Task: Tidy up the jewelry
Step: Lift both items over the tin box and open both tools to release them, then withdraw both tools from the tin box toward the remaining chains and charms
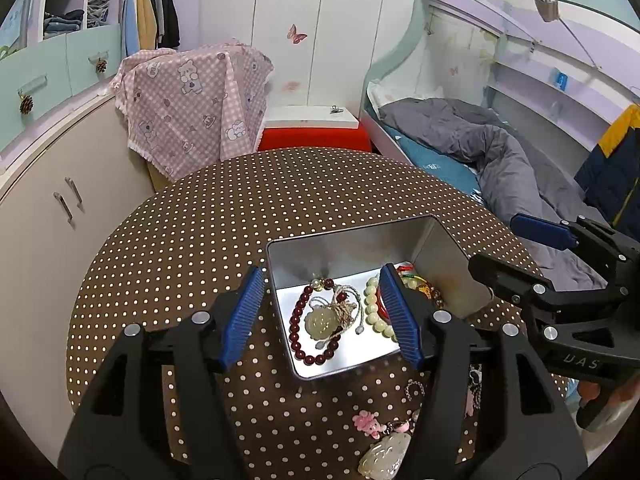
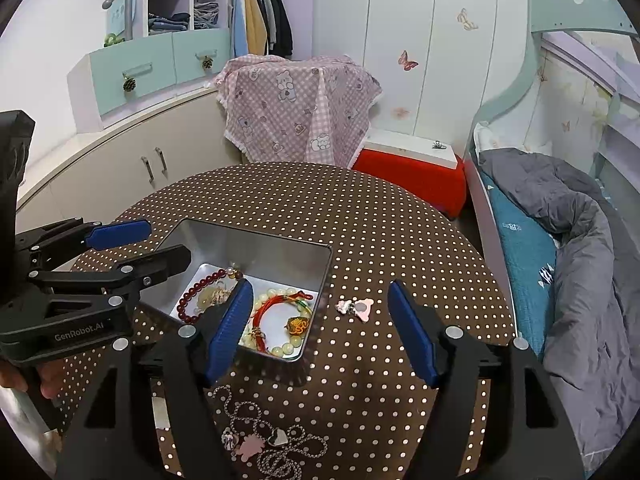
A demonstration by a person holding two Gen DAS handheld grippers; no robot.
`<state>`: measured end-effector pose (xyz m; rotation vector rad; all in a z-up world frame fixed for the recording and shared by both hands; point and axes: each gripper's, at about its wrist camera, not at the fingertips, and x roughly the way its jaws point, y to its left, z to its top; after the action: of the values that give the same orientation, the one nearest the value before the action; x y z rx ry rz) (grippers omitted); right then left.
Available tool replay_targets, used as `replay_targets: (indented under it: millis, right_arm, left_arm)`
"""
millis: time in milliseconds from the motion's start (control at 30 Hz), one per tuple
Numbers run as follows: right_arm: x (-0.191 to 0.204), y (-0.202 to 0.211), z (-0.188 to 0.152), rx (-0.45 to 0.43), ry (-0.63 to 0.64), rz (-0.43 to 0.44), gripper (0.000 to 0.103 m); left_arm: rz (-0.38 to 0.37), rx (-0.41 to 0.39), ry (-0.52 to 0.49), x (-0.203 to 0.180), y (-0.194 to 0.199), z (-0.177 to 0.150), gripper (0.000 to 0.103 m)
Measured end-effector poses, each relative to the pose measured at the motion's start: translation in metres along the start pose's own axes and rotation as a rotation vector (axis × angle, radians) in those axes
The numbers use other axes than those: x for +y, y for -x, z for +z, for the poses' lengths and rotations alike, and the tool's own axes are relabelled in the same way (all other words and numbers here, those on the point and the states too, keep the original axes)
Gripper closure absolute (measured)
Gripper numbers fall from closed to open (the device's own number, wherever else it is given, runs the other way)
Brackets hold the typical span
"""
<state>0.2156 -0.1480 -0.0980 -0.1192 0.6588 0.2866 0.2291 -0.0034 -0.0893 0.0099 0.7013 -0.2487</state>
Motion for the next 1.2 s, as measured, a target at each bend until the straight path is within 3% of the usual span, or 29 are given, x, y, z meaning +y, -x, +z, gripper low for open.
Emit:
replay_targets:
  millis: [533,967,1200]
  right_arm:
    - [0.001,0.018,-0.023,0.011,-0.018,-0.03,0.032]
    - [0.009,0.032,-0.053,0.062,-0.052,-0.046,0.027]
    - [0.017,0.032,-0.073,0.109,-0.093,-0.031,0.025]
  left_arm:
    - [-0.003,0.012,0.007,-0.004,0.021,-0.028,0.033]
    - [-0.015,0.094,0.007,-0.01,0.034,-0.072,0.019]
    - [-0.043,0.153,0.019,-0.013,0.032,-0.094,0.019]
